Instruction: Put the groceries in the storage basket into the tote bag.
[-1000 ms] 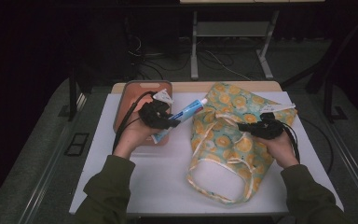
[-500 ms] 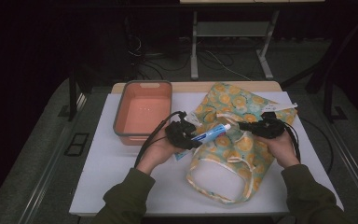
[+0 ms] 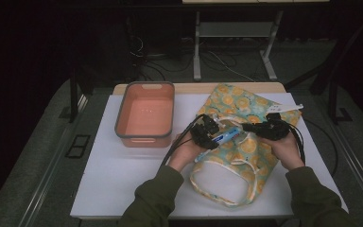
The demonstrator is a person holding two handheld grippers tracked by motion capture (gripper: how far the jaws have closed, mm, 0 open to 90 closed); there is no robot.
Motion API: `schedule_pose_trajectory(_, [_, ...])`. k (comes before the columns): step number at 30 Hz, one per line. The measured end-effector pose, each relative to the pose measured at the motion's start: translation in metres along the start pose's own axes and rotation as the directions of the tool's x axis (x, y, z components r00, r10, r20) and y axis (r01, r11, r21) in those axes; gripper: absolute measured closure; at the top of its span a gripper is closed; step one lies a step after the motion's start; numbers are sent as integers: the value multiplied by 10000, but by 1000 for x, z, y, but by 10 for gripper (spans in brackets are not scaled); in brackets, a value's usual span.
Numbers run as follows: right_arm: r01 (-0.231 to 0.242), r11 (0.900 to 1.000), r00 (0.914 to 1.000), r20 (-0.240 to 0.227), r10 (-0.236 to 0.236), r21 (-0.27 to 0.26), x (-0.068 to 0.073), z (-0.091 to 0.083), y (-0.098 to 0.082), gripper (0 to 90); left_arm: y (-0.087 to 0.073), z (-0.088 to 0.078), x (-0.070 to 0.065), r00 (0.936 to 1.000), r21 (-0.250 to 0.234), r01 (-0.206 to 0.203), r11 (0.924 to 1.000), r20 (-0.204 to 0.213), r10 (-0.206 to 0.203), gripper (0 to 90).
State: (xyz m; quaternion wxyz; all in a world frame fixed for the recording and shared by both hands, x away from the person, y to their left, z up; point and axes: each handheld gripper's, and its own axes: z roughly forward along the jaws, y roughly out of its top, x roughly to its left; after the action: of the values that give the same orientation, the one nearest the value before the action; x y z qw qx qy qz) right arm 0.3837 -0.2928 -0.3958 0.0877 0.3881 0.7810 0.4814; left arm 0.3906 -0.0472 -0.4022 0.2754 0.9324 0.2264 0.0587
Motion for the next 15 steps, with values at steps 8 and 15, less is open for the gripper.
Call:
schedule_pose_trajectory(8, [28, 10000, 10000, -47, -28, -29, 1, -1, 0, 890, 17, 29, 0, 9989, -98, 460, 9989, 101, -459, 732])
schedule_pose_trajectory(15, [16, 10000, 10000, -82, -17, -64, 1, -2, 0, 890, 8, 19, 4, 9976, -874, 679, 9939, 176, -666, 484])
